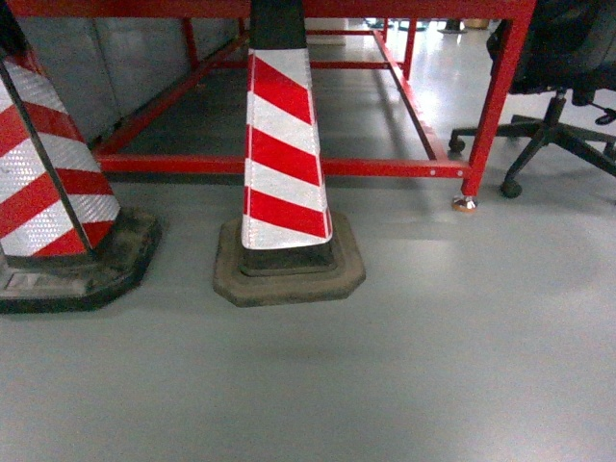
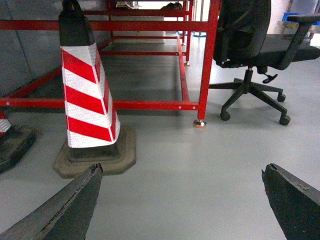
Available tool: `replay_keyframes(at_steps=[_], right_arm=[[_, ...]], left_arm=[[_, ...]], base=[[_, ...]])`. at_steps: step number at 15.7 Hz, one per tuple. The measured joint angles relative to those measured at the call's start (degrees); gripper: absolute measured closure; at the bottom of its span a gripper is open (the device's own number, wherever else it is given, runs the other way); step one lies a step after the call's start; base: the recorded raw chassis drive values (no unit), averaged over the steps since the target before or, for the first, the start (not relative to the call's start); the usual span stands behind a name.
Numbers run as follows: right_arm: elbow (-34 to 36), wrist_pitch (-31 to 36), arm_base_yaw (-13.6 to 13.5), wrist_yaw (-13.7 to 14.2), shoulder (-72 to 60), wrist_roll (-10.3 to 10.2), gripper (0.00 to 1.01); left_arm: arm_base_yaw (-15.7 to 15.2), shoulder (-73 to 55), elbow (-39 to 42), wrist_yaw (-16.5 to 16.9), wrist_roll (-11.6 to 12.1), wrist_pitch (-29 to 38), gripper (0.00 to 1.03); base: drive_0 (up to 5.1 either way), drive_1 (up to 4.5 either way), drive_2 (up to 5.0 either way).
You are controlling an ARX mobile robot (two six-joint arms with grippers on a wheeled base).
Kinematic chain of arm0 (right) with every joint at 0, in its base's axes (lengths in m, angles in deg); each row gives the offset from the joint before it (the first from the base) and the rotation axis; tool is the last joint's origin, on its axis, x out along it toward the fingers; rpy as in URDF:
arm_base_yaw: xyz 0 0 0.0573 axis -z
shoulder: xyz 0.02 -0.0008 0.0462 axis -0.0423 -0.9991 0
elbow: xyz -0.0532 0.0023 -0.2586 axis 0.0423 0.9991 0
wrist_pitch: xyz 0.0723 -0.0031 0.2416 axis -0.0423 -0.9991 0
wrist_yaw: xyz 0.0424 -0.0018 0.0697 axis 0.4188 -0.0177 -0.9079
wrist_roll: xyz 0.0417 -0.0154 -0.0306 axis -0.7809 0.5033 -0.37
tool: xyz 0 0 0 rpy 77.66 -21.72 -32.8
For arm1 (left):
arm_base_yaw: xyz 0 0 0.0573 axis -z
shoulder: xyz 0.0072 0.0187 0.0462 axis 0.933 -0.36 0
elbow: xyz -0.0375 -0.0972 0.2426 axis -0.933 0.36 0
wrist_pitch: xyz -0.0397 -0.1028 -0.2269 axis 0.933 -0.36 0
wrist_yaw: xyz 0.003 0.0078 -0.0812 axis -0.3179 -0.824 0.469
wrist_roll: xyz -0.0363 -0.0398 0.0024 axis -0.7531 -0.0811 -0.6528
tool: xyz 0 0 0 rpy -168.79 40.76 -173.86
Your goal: Pick capacitor and pack into box
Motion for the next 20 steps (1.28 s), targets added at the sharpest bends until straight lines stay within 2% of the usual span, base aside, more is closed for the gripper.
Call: replay_keyframes(at_steps=[12,20], right_arm=[[0.0,0.04,0.0,0.0,0.0,0.0,0.03],[0.0,0.0,0.0,0.0,-0.02,0.0,0.03]], left_arm=[[0.0,0.0,0.0,0.0,0.0,0.04,0.6],[-0.02,0.0,0.0,-0.02,0.0,-0.07,0.6]], base=[[0.0,4.05,-4.1],[0.0,0.0,0.0]])
